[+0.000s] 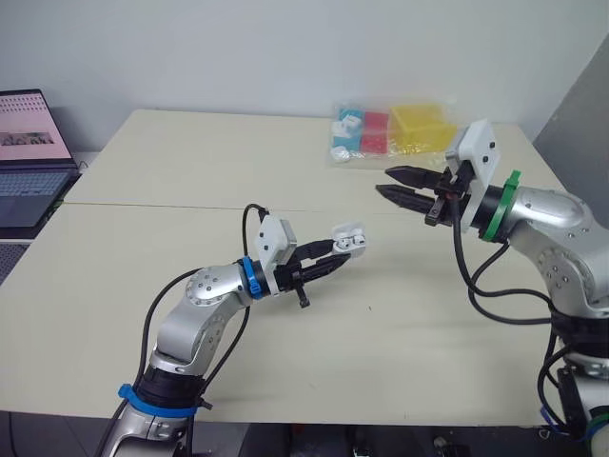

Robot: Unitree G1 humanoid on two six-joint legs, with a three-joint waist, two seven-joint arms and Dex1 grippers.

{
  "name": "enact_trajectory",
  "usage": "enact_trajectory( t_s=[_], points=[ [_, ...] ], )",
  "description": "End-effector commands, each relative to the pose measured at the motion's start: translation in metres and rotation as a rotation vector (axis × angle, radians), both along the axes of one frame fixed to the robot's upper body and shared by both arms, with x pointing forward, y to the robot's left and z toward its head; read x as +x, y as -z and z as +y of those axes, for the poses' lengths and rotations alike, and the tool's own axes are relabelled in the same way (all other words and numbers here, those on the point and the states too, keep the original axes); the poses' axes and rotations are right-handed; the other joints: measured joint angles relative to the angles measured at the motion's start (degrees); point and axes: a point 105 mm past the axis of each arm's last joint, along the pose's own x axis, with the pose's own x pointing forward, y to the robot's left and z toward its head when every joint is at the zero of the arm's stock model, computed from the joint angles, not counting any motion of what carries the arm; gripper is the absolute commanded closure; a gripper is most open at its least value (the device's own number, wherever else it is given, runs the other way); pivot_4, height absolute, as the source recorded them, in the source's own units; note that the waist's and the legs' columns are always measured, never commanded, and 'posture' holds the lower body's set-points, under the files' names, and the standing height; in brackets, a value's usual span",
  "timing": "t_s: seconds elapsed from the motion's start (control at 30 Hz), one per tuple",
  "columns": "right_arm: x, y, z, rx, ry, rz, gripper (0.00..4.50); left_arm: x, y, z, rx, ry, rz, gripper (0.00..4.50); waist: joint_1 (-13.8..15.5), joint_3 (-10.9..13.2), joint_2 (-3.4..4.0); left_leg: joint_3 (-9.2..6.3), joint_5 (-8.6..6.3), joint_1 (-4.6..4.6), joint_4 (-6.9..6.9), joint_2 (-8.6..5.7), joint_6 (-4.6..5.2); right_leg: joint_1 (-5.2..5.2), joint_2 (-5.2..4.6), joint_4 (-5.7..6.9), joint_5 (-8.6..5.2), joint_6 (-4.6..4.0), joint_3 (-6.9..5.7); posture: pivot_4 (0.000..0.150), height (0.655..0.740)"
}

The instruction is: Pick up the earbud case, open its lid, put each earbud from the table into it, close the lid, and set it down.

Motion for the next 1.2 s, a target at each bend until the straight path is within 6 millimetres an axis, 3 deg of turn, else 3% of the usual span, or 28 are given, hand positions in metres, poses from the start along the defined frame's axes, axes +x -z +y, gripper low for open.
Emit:
enact_trajectory(
  t_s=[0.03, 0.17, 0.43, 0.63, 0.97, 1.2],
  points=[
    [0.001, 0.015, 0.007, -0.127, -0.115, 0.021, 4.5, -0.012, -0.012, -0.01, -0.014, 0.083, -0.048, 3.7, 0.0, 0.0, 0.0, -0.01, 0.0, -0.01, 0.0, 0.01, 0.01, 0.0, 0.01, 0.0, 0.0, 0.0, -0.01, 0.15, 0.7389],
    [-0.007, 0.026, 0.02, -0.221, -0.28, 0.067, 4.5, -0.016, -0.01, -0.013, -0.013, 0.117, -0.021, 3.7, -0.1, 0.0, 0.04, 0.09, -0.01, -0.16, 0.01, 0.02, 0.01, -0.26, 0.03, 0.1, 0.0, 0.0, 0.1, 0.15, 0.7389],
    [-0.033, 0.023, 0.035, -0.211, -0.491, 0.166, 4.5, -0.02, -0.008, -0.013, 0.016, 0.137, -0.023, 3.7, 0.0, 0.0, 0.04, 0.07, -0.01, -0.18, 0.04, 0.02, 0.01, -0.25, 0.01, 0.08, 0.0, 0.01, 0.05, 0.15, 0.7389],
    [-0.043, 0.019, 0.034, -0.195, -0.535, 0.203, 4.5, -0.019, -0.007, -0.012, 0.019, 0.132, -0.025, 3.7, 0.0, 0.0, 0.04, 0.05, -0.01, -0.17, 0.05, 0.03, 0.01, -0.25, 0.01, 0.11, 0.0, 0.0, 0.05, 0.15, 0.7389],
    [-0.054, 0.039, 0.029, -0.252, -0.546, 0.253, 4.5, -0.013, -0.01, -0.01, -0.005, 0.088, -0.013, 3.7, 0.1, 0.0, 0.04, 0.07, -0.01, -0.16, 0.07, 0.02, 0.01, -0.25, 0.01, 0.12, 0.01, 0.01, 0.06, 0.15, 0.7389],
    [-0.049, 0.046, 0.022, -0.274, -0.478, 0.213, 4.5, -0.006, -0.012, -0.009, -0.046, 0.059, 0.059, 3.7, 0.0, 0.0, 0.04, 0.05, 0.0, -0.15, 0.07, 0.02, 0.01, -0.25, 0.02, 0.15, 0.0, 0.0, 0.04, 0.15, 0.7389]
  ],
)
